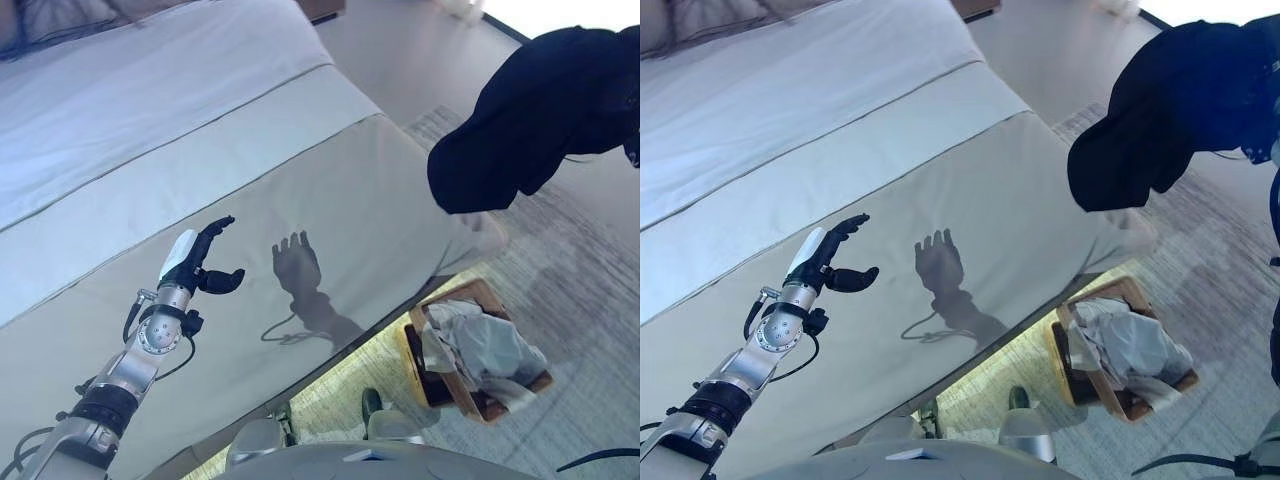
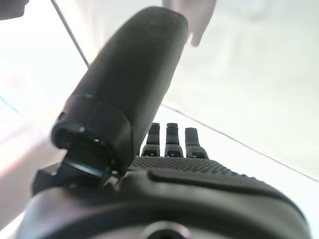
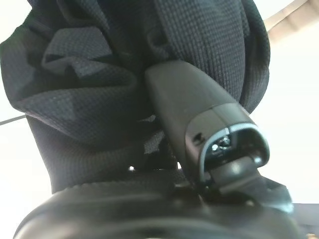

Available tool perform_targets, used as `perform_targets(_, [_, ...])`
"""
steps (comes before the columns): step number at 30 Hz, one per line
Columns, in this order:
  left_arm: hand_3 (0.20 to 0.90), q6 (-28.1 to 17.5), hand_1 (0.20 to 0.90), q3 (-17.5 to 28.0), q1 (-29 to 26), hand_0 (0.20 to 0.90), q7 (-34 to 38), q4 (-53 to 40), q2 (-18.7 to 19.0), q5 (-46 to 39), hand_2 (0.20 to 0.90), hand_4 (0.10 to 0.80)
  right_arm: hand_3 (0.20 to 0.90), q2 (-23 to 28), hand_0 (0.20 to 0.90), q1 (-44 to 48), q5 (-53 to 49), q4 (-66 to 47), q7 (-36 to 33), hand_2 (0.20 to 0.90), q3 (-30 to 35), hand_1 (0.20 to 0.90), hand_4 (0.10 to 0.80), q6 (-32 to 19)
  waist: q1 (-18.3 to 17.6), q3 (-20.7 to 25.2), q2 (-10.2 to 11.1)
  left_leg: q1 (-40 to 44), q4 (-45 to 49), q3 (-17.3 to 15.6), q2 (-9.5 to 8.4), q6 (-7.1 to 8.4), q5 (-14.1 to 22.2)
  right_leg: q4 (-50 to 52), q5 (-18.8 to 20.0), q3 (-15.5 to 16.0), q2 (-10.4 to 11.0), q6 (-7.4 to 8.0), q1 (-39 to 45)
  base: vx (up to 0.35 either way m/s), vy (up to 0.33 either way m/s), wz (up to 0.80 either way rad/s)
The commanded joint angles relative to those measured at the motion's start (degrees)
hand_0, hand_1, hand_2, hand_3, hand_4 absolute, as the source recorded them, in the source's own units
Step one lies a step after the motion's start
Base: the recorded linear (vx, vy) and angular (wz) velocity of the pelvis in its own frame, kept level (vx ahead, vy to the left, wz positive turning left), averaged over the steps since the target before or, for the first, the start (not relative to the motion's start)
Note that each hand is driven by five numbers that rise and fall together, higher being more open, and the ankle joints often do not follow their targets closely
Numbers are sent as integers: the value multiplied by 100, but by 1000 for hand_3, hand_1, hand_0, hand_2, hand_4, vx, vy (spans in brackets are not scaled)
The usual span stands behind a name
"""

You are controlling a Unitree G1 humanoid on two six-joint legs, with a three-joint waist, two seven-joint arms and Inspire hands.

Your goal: Pick up the clothes from the bed and place them into the basket

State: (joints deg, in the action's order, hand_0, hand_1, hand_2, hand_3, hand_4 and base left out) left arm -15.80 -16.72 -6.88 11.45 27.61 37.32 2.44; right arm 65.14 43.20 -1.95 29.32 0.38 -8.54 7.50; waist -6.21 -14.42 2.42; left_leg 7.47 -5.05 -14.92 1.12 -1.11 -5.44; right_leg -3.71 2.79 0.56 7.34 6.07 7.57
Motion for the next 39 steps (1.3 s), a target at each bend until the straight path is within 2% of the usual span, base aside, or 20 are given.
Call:
perform_targets(1, [900,-637,900,-20,-93,900,97,61,-6,145,900,800,200,716,300,-325,-153,-572,-194,300,577,300,100,-339,-230,1110,8,41,669,62,388,295,1084,475,-113,-83,-243,25,-694,14,-38,-34])
perform_targets(6, [900,-575,900,36,-127,900,52,50,-90,200,900,800,200,587,300,-1141,-191,-693,55,300,1159,300,100,-427,-366,1138,30,93,798,-208,472,316,1194,362,-18,-101,-216,37,-728,19,-51,-38])
perform_targets(9, [900,-545,900,40,-146,900,-18,36,-151,232,900,800,200,480,300,-1344,-188,-518,232,300,1289,300,100,-487,-394,1143,19,87,893,-295,501,335,1256,330,7,-123,-201,30,-755,10,-33,-40])
perform_targets(11, [900,-546,900,-22,-218,900,-92,12,-144,194,900,800,200,389,300,-1479,-101,-471,244,300,1308,300,100,-495,-381,1102,9,-37,1083,-148,410,294,1347,431,-5,-197,-206,9,-824,-10,-6,-23])
perform_targets(13, [900,-528,900,-47,-245,900,-165,-69,-153,215,900,800,200,331,300,-1540,-101,-369,241,300,1259,300,100,-512,-407,1039,-10,-124,1286,-90,290,187,1523,664,-94,-298,-225,-10,-978,-2,27,-21])
perform_targets(15, [900,-448,900,-96,-287,900,-208,-109,-161,222,900,800,200,215,300,-1687,0,-335,314,300,1296,300,100,-479,-444,991,-7,-170,1423,-64,220,165,1600,657,38,-322,-151,55,-1090,23,23,-29])
perform_targets(17, [900,-374,900,-110,-330,900,-167,-172,-120,226,900,800,200,42,300,-1736,-64,-266,271,300,1273,300,100,-447,-413,923,-11,-136,1322,-90,229,143,1569,684,144,-179,-103,143,-1214,-39,-24,-15])
perform_targets(18, [900,-297,900,-46,-333,900,-115,-248,-57,214,900,800,200,-127,300,-1578,-52,-81,324,300,1157,300,100,-435,-290,844,-63,-92,1200,-216,310,97,1466,1164,-80,176,-131,160,-1282,-130,-66,-17])
perform_targets(20, [900,-228,900,49,-389,900,-99,-321,55,218,900,800,200,-186,300,-1477,-97,128,304,300,1025,300,100,-448,-201,843,-104,-257,1170,-136,368,57,1341,1391,-332,145,-217,76,-1271,-151,-101,-27])
perform_targets(21, [900,-161,900,21,-460,900,-83,-340,117,150,900,800,200,-175,300,-1553,-178,134,256,300,1016,300,100,-434,-218,850,-104,-343,1182,-36,361,66,1291,1353,-341,2,-281,32,-1279,-81,-100,-18])
perform_targets(23, [900,-86,900,42,-567,900,-127,-247,176,-64,900,800,200,-260,300,-1792,-273,260,152,300,1051,300,100,-534,-168,887,-57,-375,1215,1,396,148,1232,1237,-314,221,-228,-14,-1208,-27,-145,4])
perform_targets(27, [900,-274,900,78,-508,900,-68,-29,-7,-105,900,800,200,-242,300,-1704,-381,745,168,300,979,300,100,-707,-89,878,-59,-324,1175,64,472,307,1168,998,-288,347,-243,-90,-1037,-10,-90,23])
perform_targets(30, [900,-320,900,40,-448,900,-76,28,-150,9,900,800,200,-296,300,-1389,-387,1065,217,300,805,300,100,-570,12,864,-126,-293,1040,134,482,396,1098,814,-295,423,-257,-111,-887,-4,-60,21])
perform_targets(39, [900,-404,900,116,-193,900,-32,108,-165,10,900,800,200,-523,300,-1141,107,1689,153,300,530,300,100,-503,106,886,-266,-179,815,80,512,467,1012,613,-276,513,-257,-110,-786,19,-49,9])
